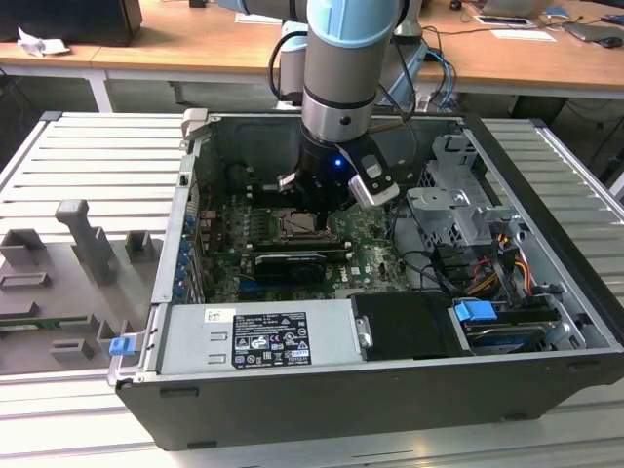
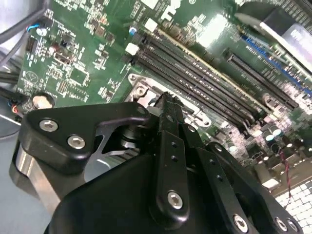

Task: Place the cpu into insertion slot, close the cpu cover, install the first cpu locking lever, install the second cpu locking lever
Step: 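Install the second cpu locking lever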

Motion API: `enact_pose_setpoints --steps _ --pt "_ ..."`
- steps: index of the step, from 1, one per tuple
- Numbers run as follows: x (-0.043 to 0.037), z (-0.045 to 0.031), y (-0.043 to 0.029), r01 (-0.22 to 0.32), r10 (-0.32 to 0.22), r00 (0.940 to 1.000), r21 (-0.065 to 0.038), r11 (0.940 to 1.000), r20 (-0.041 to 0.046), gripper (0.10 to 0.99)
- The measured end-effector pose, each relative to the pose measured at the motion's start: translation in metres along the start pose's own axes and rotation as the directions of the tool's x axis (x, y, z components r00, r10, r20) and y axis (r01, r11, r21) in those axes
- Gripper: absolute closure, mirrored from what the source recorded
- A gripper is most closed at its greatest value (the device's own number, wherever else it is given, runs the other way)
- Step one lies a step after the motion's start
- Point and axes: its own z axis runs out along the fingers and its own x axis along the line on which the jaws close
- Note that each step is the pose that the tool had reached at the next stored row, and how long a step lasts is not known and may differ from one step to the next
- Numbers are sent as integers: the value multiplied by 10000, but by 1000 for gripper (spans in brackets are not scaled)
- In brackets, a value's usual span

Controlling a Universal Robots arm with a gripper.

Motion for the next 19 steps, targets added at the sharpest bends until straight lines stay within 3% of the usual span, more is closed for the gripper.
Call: enact_pose_setpoints --steps 1,2,3,7,9,10,12,16,19 --pt "3 2 -9 -1 1 10000 -6 10000 1 980" --pt "196 17 -15 76 -76 10000 -43 10000 -4 980" --pt "335 30 -8 131 -131 9999 -45 9999 -10 980" --pt "375 91 -14 210 -210 9998 -88 9997 -16 980" --pt "382 108 -33 211 -211 9998 -212 9996 -6 980" --pt "383 108 -41 210 -210 9998 -350 9992 5 980" --pt "407 107 -67 210 -209 9998 -505 9985 18 980" --pt "466 104 -105 210 -209 9998 -529 9984 19 980" --pt "503 168 -111 212 -211 9998 -577 9981 23 980"
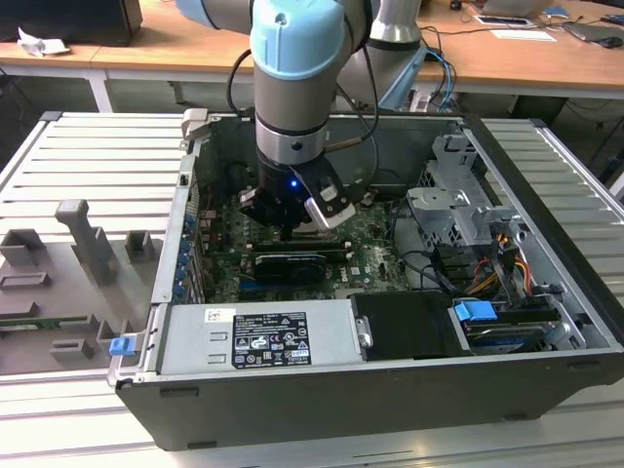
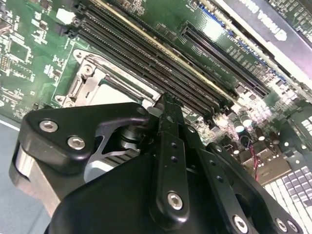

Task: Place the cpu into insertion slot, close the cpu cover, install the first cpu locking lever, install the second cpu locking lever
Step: 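Install the second cpu locking lever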

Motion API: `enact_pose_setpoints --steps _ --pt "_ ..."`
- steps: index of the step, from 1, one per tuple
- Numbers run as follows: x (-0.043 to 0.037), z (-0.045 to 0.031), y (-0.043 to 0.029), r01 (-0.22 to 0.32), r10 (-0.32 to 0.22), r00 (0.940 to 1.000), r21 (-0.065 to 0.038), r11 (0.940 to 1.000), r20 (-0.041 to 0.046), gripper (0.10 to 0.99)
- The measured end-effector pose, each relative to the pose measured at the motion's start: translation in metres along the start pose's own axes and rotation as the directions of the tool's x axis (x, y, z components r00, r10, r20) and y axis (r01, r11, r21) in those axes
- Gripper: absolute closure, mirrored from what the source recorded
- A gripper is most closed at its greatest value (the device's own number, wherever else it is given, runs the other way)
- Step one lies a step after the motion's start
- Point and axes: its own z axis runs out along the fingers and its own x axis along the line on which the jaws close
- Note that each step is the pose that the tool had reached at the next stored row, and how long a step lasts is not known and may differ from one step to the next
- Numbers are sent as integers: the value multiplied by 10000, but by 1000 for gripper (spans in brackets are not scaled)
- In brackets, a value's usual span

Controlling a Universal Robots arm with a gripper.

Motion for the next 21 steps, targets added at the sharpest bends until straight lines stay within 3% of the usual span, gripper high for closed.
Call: enact_pose_setpoints --steps 2,6,10,14,18,21 --pt "5 31 -5 -1 1 10000 -60 10000 5 980" --pt "25 42 -45 -2 3 10000 -321 9995 26 980" --pt "45 73 -70 0 1 10000 -363 9993 29 980" --pt "77 122 -76 -2 4 10000 -499 9988 40 980" --pt "98 155 -80 0 5 10000 -766 9971 62 980" --pt "102 175 -83 1 5 10000 -893 9960 71 980"
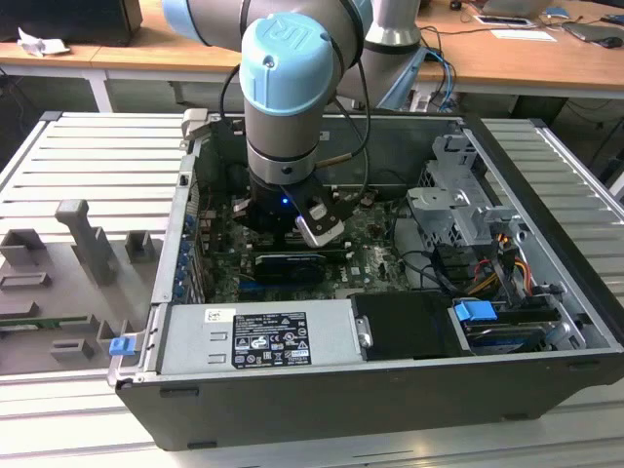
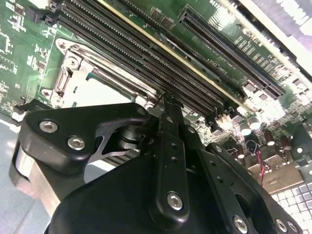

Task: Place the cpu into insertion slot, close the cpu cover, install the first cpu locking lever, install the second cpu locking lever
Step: 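Install the second cpu locking lever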

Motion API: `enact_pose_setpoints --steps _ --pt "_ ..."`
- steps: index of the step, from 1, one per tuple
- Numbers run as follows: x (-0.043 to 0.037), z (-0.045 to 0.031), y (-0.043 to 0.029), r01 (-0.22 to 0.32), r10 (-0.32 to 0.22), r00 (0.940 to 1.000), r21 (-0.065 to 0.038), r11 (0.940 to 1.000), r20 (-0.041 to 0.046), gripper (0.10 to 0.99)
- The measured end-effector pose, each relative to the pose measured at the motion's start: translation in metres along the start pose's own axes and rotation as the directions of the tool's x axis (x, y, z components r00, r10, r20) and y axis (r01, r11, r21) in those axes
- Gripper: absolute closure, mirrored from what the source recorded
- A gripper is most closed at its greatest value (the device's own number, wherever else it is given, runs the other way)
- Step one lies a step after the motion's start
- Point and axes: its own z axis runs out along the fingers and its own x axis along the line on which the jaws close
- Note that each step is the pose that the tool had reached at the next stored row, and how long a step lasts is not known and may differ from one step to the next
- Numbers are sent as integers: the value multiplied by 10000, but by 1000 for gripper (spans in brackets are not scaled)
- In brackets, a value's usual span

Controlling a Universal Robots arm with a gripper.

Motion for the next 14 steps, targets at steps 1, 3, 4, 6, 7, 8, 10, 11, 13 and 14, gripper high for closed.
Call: enact_pose_setpoints --steps 1,3,4,6,7,8,10,11,13,14 --pt "2 13 -3 -1 1 10000 -49 10000 6 980" --pt "6 24 -6 2 -2 10000 -118 9999 13 980" --pt "10 34 -8 3 -2 10000 -180 9998 15 980" --pt "18 40 -9 0 0 10000 -244 9997 22 980" --pt "21 40 -8 0 1 10000 -246 9997 22 980" --pt "25 40 -8 -1 1 10000 -245 9997 21 980" --pt "27 24 -5 2 -1 10000 -245 9997 19 980" --pt "27 10 0 2 -1 10000 -251 9997 22 980" --pt "26 -69 19 0 0 10000 -246 9997 21 980" --pt "26 -85 23 0 0 10000 -246 9997 21 980"
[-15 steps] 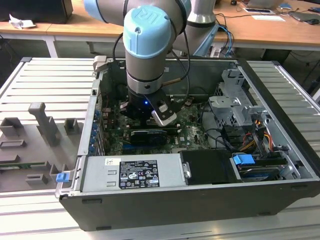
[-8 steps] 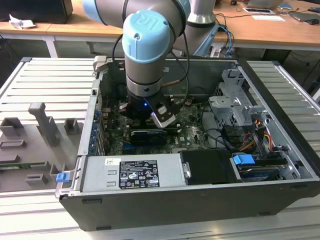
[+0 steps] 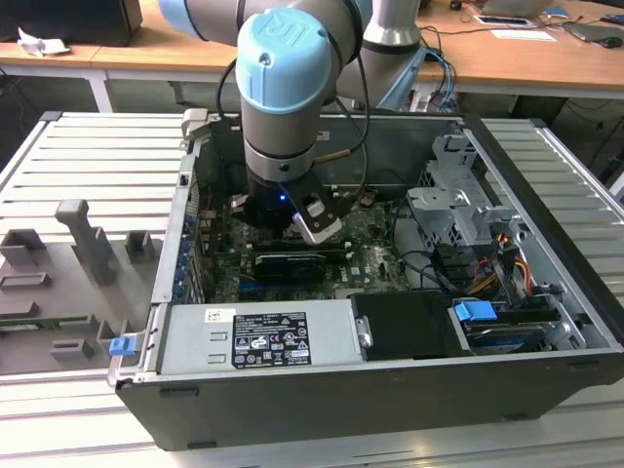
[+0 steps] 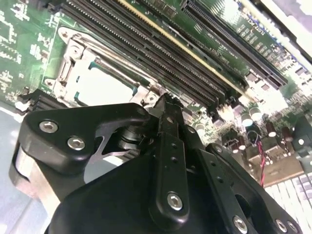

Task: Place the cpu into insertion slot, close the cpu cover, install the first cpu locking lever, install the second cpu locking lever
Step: 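Install the second cpu locking lever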

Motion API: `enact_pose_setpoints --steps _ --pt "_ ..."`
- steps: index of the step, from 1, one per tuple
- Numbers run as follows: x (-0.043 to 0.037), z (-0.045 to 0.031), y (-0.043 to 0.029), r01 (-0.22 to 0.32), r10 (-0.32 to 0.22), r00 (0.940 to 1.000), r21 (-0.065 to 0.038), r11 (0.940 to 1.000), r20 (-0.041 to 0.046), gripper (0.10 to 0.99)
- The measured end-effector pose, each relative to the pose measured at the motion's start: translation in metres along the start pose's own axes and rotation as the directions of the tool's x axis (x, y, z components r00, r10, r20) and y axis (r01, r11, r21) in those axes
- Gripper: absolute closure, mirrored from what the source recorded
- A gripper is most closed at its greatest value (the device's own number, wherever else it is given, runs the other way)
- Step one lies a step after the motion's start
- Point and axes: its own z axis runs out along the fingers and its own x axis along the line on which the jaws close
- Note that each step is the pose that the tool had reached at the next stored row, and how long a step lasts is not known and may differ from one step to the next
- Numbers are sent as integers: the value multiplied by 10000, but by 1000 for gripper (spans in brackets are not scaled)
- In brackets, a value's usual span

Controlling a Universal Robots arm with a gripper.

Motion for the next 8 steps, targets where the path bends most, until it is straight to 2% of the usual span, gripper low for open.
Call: enact_pose_setpoints --steps 8 --pt "-2 -94 26 0 0 10000 -1 10000 1 980"
